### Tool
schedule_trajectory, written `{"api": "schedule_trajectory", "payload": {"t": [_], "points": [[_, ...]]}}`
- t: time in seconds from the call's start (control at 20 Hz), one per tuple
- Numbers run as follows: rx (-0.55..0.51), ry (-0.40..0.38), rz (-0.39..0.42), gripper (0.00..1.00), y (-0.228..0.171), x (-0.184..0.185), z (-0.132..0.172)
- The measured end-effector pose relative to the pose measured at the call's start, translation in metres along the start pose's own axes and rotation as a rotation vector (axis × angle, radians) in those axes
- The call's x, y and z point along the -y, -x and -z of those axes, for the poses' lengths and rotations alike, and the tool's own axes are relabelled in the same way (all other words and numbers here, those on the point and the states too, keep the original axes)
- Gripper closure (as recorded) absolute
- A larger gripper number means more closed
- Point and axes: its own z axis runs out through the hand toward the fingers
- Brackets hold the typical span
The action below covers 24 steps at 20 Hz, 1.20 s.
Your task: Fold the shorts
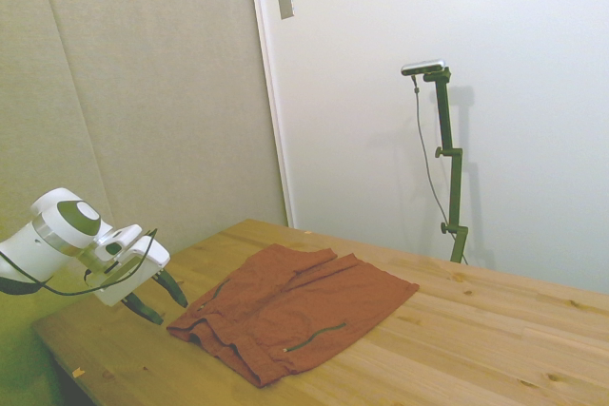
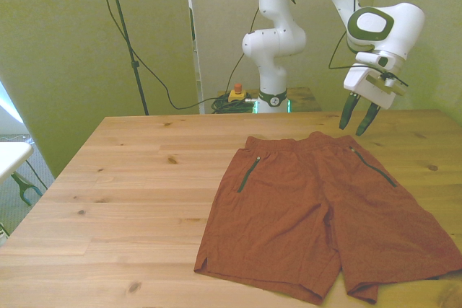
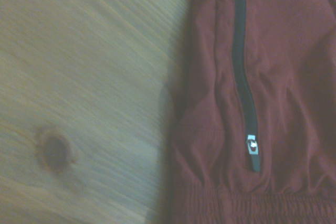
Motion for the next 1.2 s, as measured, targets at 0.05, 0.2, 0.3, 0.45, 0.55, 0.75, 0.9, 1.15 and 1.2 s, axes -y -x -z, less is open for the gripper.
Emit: {"api": "schedule_trajectory", "payload": {"t": [0.05,0.2,0.3,0.45,0.55,0.75,0.9,1.15,1.2], "points": [[0.002,0.002,-0.001,0.00,-0.001,0.001,0.000],[0.024,0.015,-0.009,0.00,-0.004,0.001,-0.012],[0.042,0.025,-0.016,0.00,-0.009,0.001,-0.022],[0.040,0.030,-0.025,0.00,-0.018,0.002,-0.027],[0.038,0.040,-0.034,0.00,-0.024,-0.001,-0.032],[0.034,0.058,-0.045,0.00,-0.032,-0.009,-0.041],[0.035,0.061,-0.048,0.00,-0.033,-0.010,-0.042],[0.034,0.066,-0.053,1.00,-0.031,-0.009,-0.042],[0.034,0.068,-0.054,1.00,-0.031,-0.009,-0.041]]}}
